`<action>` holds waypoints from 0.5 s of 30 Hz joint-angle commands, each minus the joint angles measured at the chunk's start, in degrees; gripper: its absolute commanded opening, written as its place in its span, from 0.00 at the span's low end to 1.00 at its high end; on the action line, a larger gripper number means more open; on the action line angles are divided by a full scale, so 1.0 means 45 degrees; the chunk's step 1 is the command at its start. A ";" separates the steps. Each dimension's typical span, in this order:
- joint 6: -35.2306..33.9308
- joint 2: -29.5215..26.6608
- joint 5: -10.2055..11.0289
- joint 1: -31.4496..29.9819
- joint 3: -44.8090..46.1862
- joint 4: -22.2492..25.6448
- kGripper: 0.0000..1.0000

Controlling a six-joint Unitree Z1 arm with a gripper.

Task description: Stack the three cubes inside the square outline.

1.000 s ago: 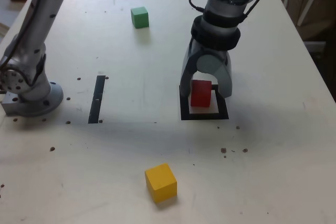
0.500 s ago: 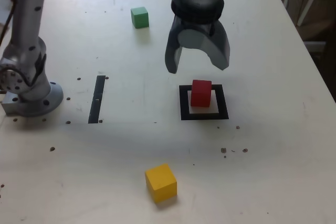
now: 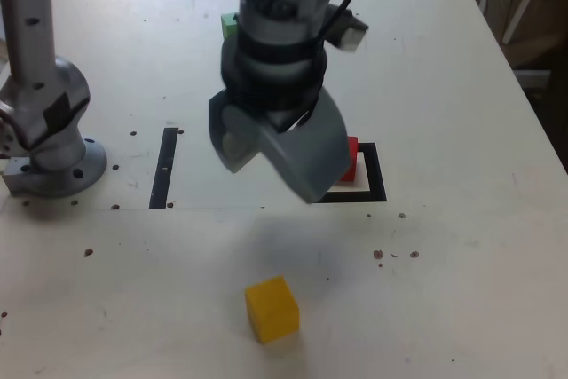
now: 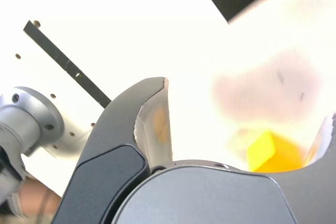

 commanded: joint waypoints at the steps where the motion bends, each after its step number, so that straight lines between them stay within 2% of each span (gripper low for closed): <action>1: 0.0178 -0.0004 0.0189 -0.0583 0.0029 -0.0120 0.99; 6: 0.0524 0.0288 0.0498 -0.1835 -0.0372 -0.0263 0.99; 15: 0.0641 0.1102 0.0587 -0.2408 -0.0758 -0.0282 0.99</action>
